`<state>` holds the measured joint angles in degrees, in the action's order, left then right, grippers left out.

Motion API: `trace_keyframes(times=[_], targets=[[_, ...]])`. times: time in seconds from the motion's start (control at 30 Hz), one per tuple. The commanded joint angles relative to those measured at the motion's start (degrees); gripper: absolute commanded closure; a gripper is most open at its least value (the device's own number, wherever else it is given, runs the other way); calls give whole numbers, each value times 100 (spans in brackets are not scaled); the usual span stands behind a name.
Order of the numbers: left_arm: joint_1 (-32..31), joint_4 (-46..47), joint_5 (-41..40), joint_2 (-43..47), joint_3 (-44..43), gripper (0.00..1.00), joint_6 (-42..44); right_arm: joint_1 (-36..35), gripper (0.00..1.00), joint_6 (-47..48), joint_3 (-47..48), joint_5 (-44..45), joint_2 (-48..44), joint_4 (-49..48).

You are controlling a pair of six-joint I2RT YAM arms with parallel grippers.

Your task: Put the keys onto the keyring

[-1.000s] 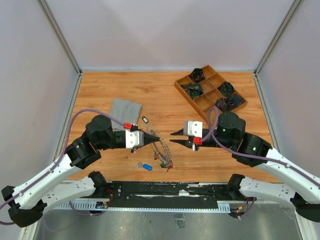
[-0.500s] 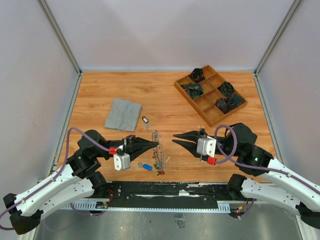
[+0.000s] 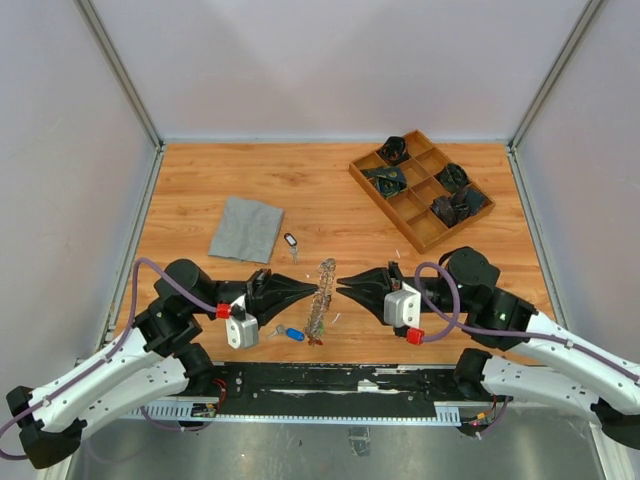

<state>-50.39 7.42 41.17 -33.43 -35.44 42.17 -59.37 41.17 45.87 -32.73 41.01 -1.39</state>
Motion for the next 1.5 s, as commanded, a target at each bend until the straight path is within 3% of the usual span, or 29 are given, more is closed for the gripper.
trace_keyframes(times=[0.0, 0.2, 0.63, 1.2, 1.37, 1.47], targets=[[-32, -91, -96, -58, -345, 100, 321, -362, 82, 273, 336, 329, 175, 177], [-32, -462, -170, -133, -517, 100, 528, -783, 82, 450, 417, 918, 389, 174], [-32, -794, -151, -129, -644, 99, 738, -900, 77, 506, 547, 1345, 678, 223], [-32, -883, -141, -234, -734, 100, 722, -988, 88, 378, 673, 1326, 891, 307], [-32, -894, -146, -221, -756, 99, 697, -997, 99, 348, 731, 1505, 977, 360], [-32, -865, -195, -216, -763, 99, 569, -993, 100, 332, 789, 1679, 966, 455]])
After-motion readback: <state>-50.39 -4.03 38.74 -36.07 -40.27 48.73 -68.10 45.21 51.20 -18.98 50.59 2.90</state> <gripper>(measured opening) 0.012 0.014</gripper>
